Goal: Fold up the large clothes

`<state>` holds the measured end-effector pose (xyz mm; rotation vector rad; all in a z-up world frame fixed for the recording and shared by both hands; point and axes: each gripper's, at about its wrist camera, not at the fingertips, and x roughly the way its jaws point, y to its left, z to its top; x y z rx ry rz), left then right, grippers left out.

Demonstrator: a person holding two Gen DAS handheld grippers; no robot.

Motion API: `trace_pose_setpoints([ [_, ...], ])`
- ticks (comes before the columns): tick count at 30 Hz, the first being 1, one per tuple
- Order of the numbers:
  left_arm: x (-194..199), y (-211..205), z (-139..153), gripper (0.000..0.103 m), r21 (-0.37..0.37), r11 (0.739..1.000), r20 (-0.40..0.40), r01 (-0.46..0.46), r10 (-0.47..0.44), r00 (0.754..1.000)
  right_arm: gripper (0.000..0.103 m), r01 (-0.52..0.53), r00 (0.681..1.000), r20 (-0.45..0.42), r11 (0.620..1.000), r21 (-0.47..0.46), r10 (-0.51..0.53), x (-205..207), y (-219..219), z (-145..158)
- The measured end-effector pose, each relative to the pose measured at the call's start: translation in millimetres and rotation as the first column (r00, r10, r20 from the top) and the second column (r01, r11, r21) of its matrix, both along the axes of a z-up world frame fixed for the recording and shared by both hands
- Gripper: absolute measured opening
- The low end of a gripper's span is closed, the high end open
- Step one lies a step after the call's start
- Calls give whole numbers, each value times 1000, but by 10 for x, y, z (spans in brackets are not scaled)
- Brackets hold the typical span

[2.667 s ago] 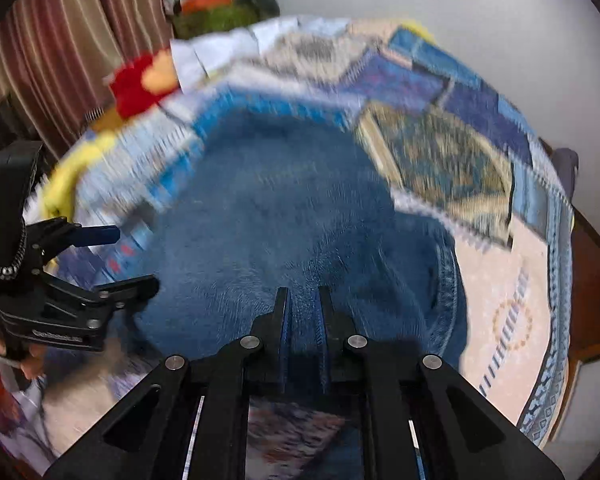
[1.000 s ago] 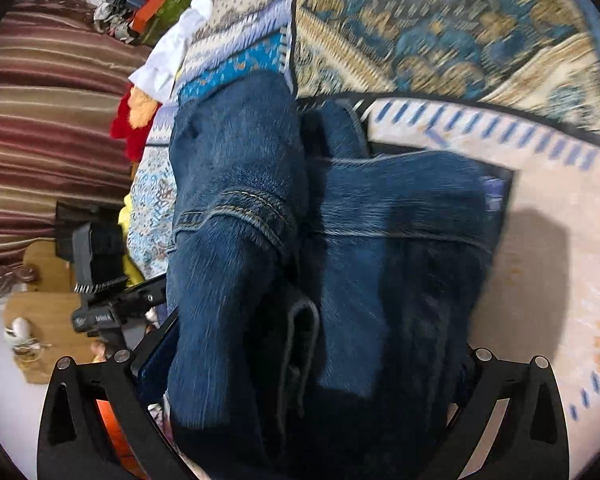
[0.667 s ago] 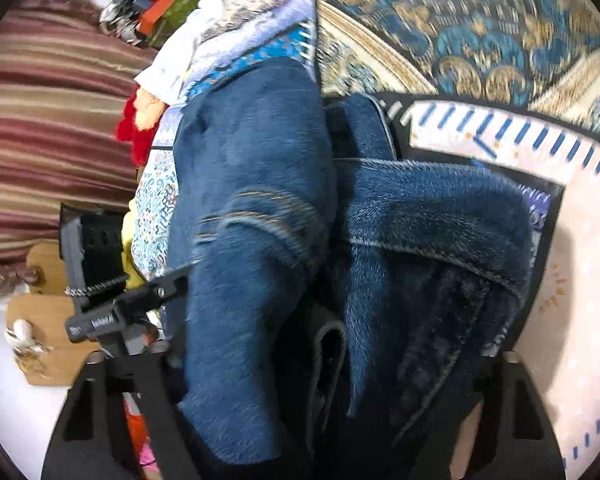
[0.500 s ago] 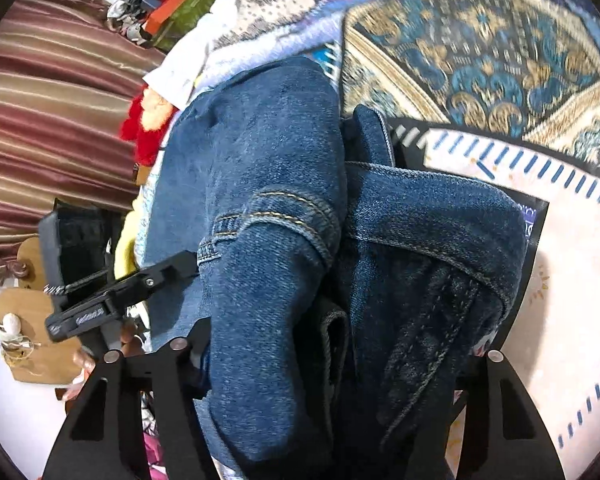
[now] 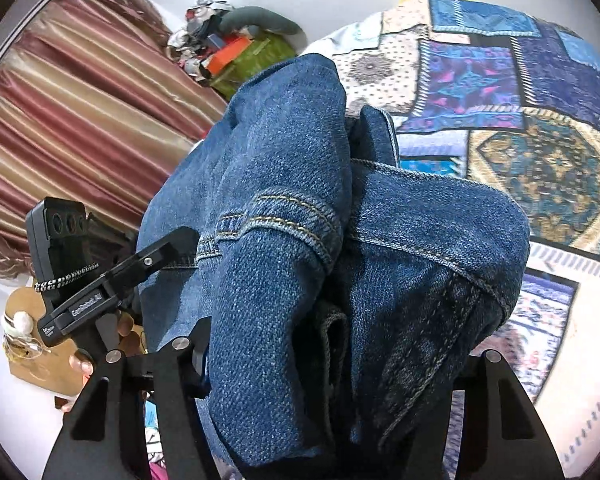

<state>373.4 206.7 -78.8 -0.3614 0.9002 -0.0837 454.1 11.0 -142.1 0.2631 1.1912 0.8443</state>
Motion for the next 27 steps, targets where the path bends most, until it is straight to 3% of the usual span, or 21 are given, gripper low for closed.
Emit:
trace_pose_setpoints([
  [4, -72, 169, -400, 64, 59, 998, -71, -13, 17, 997, 61, -7, 997, -73, 1000, -18, 6, -14, 274, -440],
  [8, -102, 342, -1188, 64, 35, 999, -208, -40, 46, 977, 61, -27, 982, -190, 996, -89, 9, 13, 521, -1119],
  [11, -163, 291, -1656, 65, 32, 999, -283, -40, 48, 958, 62, -90, 982, -180, 975, -203, 53, -13, 662, -1514],
  [12, -232, 245, -1711, 71, 62, 997, -256, -38, 52, 965, 63, -107, 986, -145, 972, -209, 77, -33, 676, -1538],
  [14, -392, 180, -1672, 74, 100, 994, -189, -38, 57, 980, 66, -130, 989, -100, 968, -216, 110, -51, 667, -1496],
  [18, -636, 84, -1550, 78, 179, 984, -164, -22, 52, 985, 67, -165, 986, -46, 955, -246, 158, -126, 631, -1306],
  [22, -874, -5, -1311, 78, 342, 940, -121, 7, 36, 992, 67, -164, 983, 42, 949, -271, 181, -213, 536, -1037],
  [27, -898, 35, -989, 82, 365, 930, -43, -42, 62, 997, 67, -42, 970, 221, 966, -255, 100, -287, 297, -601],
])
